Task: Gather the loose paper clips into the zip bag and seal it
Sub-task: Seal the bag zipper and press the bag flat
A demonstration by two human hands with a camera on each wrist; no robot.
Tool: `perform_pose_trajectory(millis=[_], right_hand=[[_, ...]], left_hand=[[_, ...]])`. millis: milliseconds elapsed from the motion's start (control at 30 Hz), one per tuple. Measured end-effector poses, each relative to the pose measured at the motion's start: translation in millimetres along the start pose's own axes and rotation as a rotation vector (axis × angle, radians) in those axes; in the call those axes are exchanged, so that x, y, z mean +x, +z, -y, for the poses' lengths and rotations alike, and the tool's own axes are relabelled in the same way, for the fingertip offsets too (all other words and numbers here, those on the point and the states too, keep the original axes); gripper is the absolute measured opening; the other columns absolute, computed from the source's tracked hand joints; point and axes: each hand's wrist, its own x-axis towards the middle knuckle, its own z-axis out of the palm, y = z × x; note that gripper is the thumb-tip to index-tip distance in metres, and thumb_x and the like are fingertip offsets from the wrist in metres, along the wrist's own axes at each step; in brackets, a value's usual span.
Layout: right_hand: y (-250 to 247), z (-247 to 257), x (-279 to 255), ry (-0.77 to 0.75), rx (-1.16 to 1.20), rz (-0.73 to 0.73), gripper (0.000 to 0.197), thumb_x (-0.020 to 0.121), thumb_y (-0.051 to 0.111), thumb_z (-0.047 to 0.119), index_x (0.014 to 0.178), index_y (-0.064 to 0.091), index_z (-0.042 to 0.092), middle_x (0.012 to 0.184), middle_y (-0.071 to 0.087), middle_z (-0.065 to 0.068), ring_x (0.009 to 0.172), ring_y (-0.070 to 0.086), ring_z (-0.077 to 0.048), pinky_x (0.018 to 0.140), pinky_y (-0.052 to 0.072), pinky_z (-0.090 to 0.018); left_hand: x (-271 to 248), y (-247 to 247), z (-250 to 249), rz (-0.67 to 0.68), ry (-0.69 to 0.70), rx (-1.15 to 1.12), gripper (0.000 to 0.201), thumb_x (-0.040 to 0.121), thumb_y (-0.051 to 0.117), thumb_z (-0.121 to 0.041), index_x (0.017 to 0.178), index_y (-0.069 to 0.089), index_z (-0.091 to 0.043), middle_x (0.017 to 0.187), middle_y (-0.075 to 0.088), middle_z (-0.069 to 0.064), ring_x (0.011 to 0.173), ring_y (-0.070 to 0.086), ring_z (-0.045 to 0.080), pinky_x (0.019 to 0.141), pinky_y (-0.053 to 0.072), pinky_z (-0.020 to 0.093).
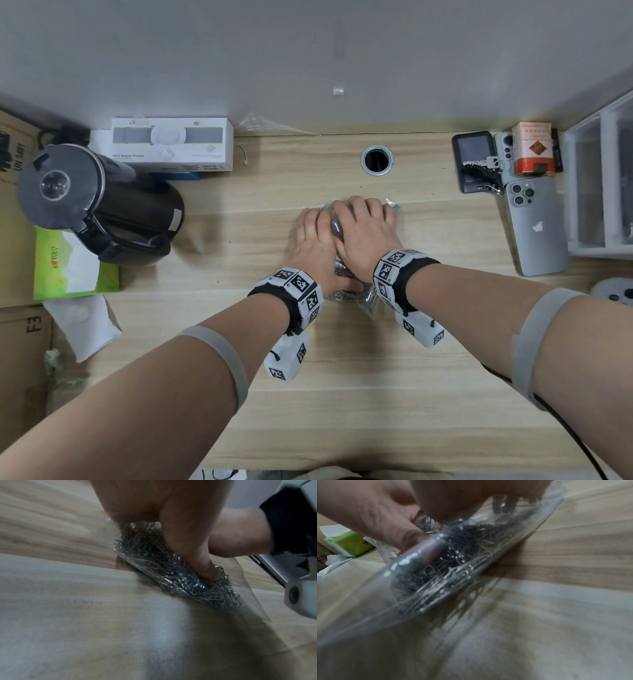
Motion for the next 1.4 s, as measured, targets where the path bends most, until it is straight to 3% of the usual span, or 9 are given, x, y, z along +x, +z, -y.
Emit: perform_pose_trajectory(millis=[1167,1267,1333,1400], right_hand=[[-1.0,3.1,-3.8,0.014,0.013,-0.018,0.053,0.089,0.038,0.054,0.132,0.042,0.023,0.127,0.048,-0.003,0.111,0.043,-0.028,0.096,0.032,-0.047],[-5.6,0.0,-6.7,0.001,0.097,-0.019,0.061,0.085,0.042,0.057,0.136,0.04,0.024,0.134,0.046,-0.002,0.121,0.041,-0.026,0.106,0.03,-0.047],[-11.8,-3.6,-11.6,0.007,0.199,-0.059,0.069,0.084,0.046,0.059,0.141,0.037,0.021,0.141,0.041,-0.005,0.132,0.034,-0.025,0.115,0.02,-0.049],[-19.8,-7.7,-19.8,0.097,0.319,-0.148,0.072,0.084,0.052,0.058,0.142,0.037,0.017,0.142,0.038,-0.008,0.136,0.03,-0.024,0.118,0.017,-0.048]], left_hand=[[-2.9,-0.2,4.7,-0.006,0.003,0.011,0.155,0.038,0.083,-0.073,0.155,0.005,-0.006,0.16,0.012,0.011,0.152,-0.001,0.029,0.124,0.007,0.046],[-7.4,-3.5,5.6,-0.002,0.035,0.022,0.155,0.039,0.083,-0.074,0.156,0.005,-0.007,0.162,0.009,0.014,0.152,-0.002,0.029,0.124,0.007,0.046],[-10.3,-9.2,8.8,0.009,0.038,-0.008,0.155,0.04,0.081,-0.075,0.156,0.003,-0.008,0.163,0.002,0.015,0.152,-0.005,0.029,0.125,0.005,0.046],[-13.6,-19.7,10.9,0.019,0.036,-0.111,0.153,0.042,0.08,-0.074,0.157,0.001,-0.012,0.164,-0.004,0.013,0.153,-0.006,0.026,0.124,0.005,0.041]])
